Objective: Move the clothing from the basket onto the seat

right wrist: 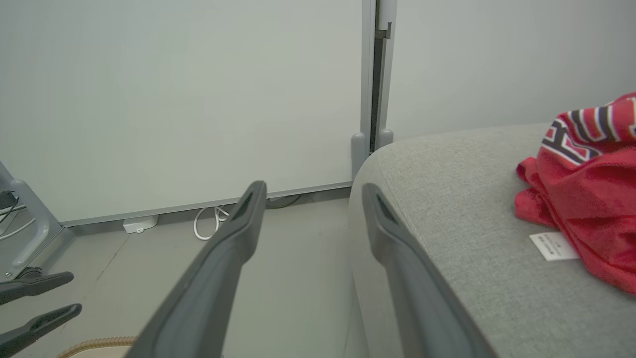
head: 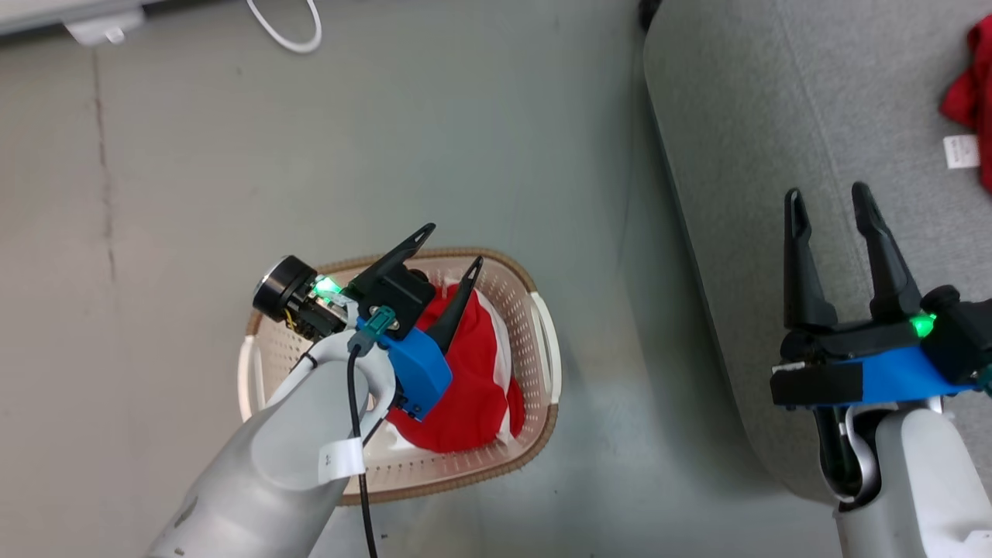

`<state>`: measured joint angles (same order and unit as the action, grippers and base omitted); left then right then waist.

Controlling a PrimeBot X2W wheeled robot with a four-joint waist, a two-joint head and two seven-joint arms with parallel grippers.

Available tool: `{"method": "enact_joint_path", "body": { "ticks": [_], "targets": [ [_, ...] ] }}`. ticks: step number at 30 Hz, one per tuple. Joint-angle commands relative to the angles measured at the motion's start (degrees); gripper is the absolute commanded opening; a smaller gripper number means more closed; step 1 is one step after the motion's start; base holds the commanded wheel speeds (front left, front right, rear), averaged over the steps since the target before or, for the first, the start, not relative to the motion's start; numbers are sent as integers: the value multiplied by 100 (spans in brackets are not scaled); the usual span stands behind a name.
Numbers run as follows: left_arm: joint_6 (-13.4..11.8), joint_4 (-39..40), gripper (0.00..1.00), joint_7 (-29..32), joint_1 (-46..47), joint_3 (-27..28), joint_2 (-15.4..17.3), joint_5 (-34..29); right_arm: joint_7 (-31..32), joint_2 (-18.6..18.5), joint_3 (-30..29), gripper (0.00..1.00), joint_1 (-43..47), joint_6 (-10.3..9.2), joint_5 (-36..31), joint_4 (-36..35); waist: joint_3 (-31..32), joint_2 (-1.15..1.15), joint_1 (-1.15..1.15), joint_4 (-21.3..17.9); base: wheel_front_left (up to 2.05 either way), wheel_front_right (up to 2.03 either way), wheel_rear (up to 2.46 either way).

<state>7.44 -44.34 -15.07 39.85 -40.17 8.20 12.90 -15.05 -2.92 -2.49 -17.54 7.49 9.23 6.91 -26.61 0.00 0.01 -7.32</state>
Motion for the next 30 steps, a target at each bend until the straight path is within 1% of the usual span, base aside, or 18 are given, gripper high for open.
{"method": "enact_joint_path", "body": {
  "ticks": [1,13,17,22,27,30],
  "targets": [
    [4,-252,100,-16,248,-219,13,69,-21,4,-4,100,-163,1,-50,-43,-426,0,-1,-93,0,0,0],
    [5,-1692,100,-2,1081,-1589,-17,529,-21,3,51,100,-578,1,-84,-189,-1303,0,-1,-245,0,0,0],
    [5,-2079,100,205,1323,-2003,-52,705,-21,-9,67,100,-719,1,-74,-267,-1608,0,-1,-291,0,0,0],
    [5,-2365,100,632,1489,-2452,-19,1008,-21,-21,131,100,-882,1,-69,-366,-1958,0,-1,-351,0,0,0],
    [5,-2445,100,842,1682,-2842,72,1262,-21,-54,136,100,-971,1,-72,-473,-2289,0,-1,-376,0,0,0],
    [5,-2509,100,981,1795,-2966,115,1409,-21,-72,123,100,-1007,1,-70,-516,-2473,0,-1,-374,0,0,0]
  ]
}}
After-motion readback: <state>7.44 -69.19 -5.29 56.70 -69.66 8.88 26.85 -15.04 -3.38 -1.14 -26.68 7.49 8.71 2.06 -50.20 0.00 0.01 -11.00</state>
